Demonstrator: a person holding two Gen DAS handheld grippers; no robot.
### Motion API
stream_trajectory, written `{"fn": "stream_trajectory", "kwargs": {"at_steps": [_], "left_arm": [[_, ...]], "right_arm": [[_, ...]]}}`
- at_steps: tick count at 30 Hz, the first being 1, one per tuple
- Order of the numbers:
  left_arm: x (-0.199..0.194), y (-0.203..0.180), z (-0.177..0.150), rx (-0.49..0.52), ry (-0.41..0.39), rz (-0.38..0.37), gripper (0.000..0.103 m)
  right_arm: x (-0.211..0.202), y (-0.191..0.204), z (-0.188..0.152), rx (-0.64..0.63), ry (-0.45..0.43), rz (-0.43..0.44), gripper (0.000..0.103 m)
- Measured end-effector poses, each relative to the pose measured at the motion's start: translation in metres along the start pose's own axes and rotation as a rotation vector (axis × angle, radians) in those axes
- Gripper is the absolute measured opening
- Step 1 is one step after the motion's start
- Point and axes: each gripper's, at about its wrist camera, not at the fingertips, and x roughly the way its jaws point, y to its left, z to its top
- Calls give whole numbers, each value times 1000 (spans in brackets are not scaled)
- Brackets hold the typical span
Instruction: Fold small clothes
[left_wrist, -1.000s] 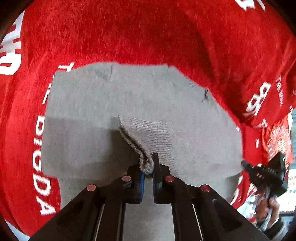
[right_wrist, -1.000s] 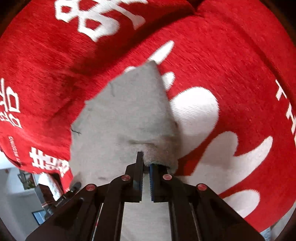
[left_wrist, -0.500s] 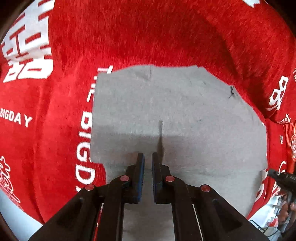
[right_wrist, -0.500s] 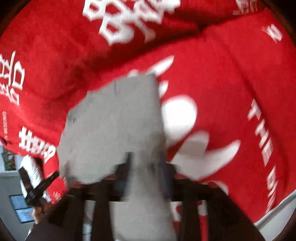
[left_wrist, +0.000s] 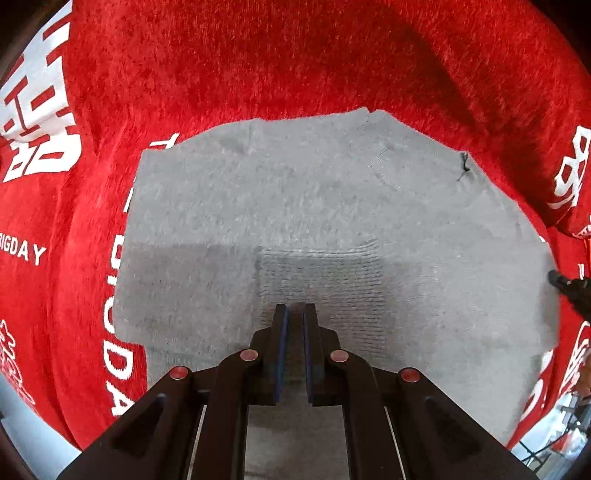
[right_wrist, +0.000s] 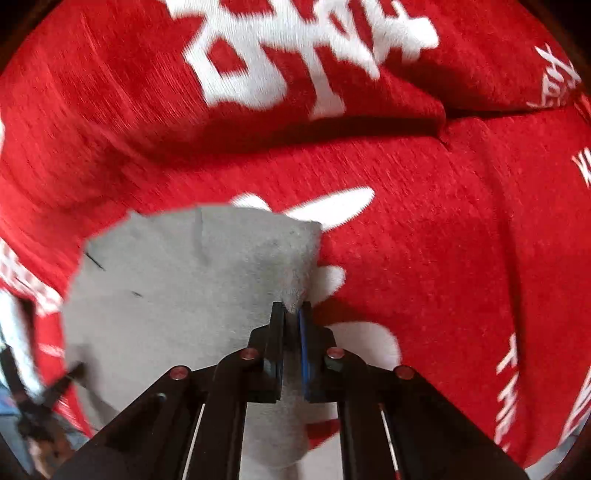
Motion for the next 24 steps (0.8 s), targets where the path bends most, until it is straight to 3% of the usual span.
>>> {"fn": "stream_trajectory", "kwargs": {"at_steps": [7, 10, 13, 17, 24], "left_arm": [[5, -6, 1, 49, 7, 23, 8], [1, -7, 6, 58, 8, 57, 8], [-8, -5, 6, 49, -5, 35, 8], [-6, -11, -3, 69, 9, 36, 8], [5, -20, -12, 106, 8, 73, 8]], "right_arm": [[-18, -15, -12, 113, -11, -7, 9], [-34, -5, -29, 87, -13, 43, 9], [-40, 16, -52, 21, -6, 63, 9], [-18, 32, -74, -21, 51, 27, 8], [-25, 23, -75, 24, 49, 29, 10]]}}
